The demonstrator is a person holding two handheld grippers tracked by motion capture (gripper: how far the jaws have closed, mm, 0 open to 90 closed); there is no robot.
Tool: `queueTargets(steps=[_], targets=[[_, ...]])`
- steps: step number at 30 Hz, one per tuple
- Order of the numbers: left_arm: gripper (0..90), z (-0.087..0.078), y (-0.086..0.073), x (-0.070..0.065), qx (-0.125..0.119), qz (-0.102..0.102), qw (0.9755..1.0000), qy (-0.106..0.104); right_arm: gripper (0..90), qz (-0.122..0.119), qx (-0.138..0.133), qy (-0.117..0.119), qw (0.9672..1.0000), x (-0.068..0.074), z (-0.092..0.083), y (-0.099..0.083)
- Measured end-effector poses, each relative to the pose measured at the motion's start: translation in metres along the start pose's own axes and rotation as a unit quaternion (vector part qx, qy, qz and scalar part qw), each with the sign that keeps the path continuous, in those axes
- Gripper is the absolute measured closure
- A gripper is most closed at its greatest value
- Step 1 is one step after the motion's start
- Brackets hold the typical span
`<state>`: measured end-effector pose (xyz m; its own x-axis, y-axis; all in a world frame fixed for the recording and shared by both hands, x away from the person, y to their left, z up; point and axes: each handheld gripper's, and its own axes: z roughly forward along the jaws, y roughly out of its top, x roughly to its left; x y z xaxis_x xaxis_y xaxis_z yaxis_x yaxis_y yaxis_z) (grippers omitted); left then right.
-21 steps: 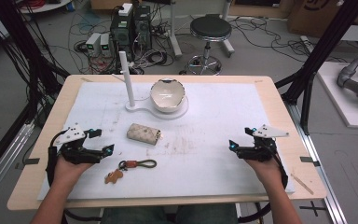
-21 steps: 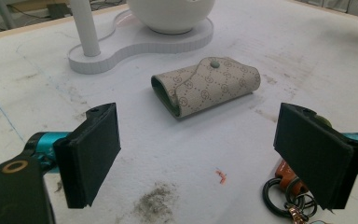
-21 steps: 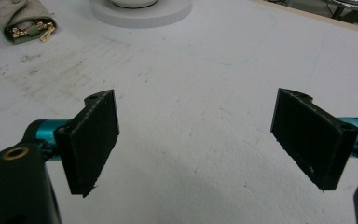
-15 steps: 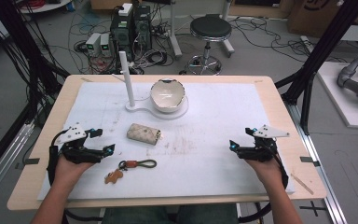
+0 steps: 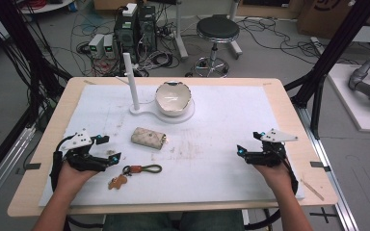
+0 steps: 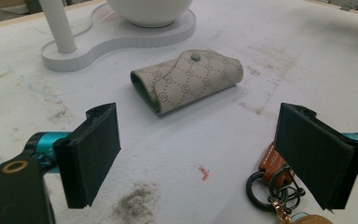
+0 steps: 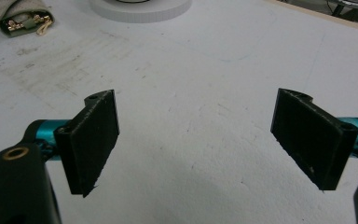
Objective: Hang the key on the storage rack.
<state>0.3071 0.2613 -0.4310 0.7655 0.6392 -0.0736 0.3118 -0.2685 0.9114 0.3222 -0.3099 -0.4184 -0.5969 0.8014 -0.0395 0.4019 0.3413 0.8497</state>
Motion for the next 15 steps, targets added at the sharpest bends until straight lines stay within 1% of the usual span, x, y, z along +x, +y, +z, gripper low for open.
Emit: queueTargets(steps=[1, 3, 8, 12, 15], targets=[[14.4, 0.0, 0.0, 0.0, 0.0, 0.0, 1.0, 0.0, 15.3, 0.0, 0.0, 0.0, 1.0, 0.0, 0.0, 0.0], [14.4, 0.003, 0.001, -0.003, 0.003, 0.004, 0.9999, -0.011, 15.3, -0.006, 0.002, 0.001, 1.0, 0.001, 0.001, 0.001], [14.4, 0.012, 0.003, -0.01, 0.017, 0.017, 0.9992, -0.032, 15.3, -0.004, 0.002, 0.003, 1.0, 0.0, 0.001, 0.0], [14.6, 0.02, 0.004, -0.018, 0.033, 0.031, 0.9975, -0.055, 15.4, -0.003, 0.004, 0.002, 1.0, 0.001, 0.001, -0.001], [14.6, 0.026, 0.005, -0.023, 0.048, 0.043, 0.9955, -0.069, 15.3, -0.005, 0.005, 0.003, 1.0, 0.001, 0.001, -0.001]])
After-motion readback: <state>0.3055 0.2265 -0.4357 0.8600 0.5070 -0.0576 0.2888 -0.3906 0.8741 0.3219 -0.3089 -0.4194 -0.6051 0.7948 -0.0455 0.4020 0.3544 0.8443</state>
